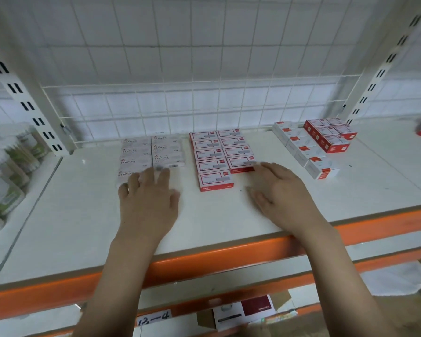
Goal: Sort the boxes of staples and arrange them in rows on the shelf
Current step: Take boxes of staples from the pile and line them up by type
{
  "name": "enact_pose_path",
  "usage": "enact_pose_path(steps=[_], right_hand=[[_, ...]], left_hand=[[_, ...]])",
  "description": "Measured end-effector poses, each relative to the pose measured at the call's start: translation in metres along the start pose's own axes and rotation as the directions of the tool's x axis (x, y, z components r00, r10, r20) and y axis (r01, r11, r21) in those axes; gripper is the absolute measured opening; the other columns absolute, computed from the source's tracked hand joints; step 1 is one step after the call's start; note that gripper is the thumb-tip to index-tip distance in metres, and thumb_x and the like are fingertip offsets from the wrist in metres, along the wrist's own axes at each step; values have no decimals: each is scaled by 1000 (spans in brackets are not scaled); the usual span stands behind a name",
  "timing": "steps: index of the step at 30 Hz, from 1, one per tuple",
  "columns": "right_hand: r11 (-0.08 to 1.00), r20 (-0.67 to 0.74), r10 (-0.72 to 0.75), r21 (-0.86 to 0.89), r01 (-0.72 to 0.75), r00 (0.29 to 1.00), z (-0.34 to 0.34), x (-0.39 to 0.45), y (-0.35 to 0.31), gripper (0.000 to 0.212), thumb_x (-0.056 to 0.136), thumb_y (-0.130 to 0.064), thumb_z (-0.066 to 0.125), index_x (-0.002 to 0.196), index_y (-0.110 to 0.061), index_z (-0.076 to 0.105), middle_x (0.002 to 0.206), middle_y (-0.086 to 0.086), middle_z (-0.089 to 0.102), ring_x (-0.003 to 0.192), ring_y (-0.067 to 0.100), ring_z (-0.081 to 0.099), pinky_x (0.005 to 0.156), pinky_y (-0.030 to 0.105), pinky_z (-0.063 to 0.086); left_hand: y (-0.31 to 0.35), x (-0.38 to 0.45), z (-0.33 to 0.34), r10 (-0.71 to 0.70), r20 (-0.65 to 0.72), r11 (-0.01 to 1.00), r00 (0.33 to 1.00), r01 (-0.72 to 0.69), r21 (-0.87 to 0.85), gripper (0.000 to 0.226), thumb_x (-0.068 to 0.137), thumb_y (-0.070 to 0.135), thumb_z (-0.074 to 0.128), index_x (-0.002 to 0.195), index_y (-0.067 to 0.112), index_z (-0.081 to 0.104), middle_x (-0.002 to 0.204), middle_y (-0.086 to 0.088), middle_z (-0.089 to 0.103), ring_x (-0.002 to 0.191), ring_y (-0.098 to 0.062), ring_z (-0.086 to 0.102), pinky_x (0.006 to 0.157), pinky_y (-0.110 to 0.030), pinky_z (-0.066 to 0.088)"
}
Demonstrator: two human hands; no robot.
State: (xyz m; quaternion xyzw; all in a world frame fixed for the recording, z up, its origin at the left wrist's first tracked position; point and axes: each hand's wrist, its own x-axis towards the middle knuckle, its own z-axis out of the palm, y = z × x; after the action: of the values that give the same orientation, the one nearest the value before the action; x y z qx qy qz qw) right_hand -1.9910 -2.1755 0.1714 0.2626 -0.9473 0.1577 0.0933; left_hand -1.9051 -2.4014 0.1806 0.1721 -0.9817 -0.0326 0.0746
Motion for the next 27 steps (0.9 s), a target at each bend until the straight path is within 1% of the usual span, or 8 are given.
enact_pose_path(steps=[3,6,9,12,17,21,24,27], right_hand=[[998,-4,44,-43,-44,999,-12,-8,20,54,86,-36,50,134,-11,48,135,11,50,125,32,45,104,48,37],[991,0,86,-98,-86,996,-27,-16,45,54,89,-34,55,138,-16,42,141,5,43,131,27,37,106,43,28],[986,-7,110,-126,-110,994,-43,-22,76,56,89,-37,54,140,-18,39,143,3,40,134,25,32,109,41,24],[982,-1,125,-145,-123,992,-59,-32,118,58,88,-35,55,141,-20,36,145,2,38,135,24,31,110,40,22],[974,11,158,-167,-154,987,-90,-57,204,60,89,-35,54,144,-24,31,148,0,32,138,21,24,112,36,16],[967,54,171,-200,-157,984,-118,-77,269,61,89,-32,52,145,-23,28,150,0,28,139,22,20,113,37,14],[972,77,163,-185,-147,984,-137,-88,309,58,90,-30,51,144,-23,29,151,0,27,140,20,18,113,36,13],[975,91,145,-184,-127,985,-150,-95,340,57,91,-31,49,144,-23,28,151,0,25,141,19,15,113,36,12]], left_hand=[[36,-1,-6,87,-16,996,996,-87,-9,49,95,41,36,140,22,31,143,-3,36,128,-28,35,101,-41,29],[74,0,-8,191,-21,981,981,-191,30,47,96,44,33,139,25,29,141,2,37,127,-23,36,101,-39,30],[115,2,-5,270,-15,962,963,-269,46,46,95,42,35,138,26,28,140,3,37,128,-22,35,101,-38,30],[164,3,-1,313,-10,948,950,-312,61,47,95,41,38,139,26,28,141,3,37,129,-22,35,103,-39,29],[258,-2,7,324,-34,945,946,-322,50,48,95,41,39,140,26,29,143,3,36,130,-22,33,103,-38,29],[332,-7,10,284,-2,956,959,-283,74,49,95,43,39,139,27,28,143,1,35,131,-24,32,105,-40,28],[376,-13,9,245,-5,967,970,-244,76,50,95,44,38,140,27,27,143,1,36,131,-24,32,106,-40,27],[409,-21,9,236,-9,968,972,-234,87,50,95,43,38,140,27,26,144,1,35,132,-24,31,106,-41,27]])
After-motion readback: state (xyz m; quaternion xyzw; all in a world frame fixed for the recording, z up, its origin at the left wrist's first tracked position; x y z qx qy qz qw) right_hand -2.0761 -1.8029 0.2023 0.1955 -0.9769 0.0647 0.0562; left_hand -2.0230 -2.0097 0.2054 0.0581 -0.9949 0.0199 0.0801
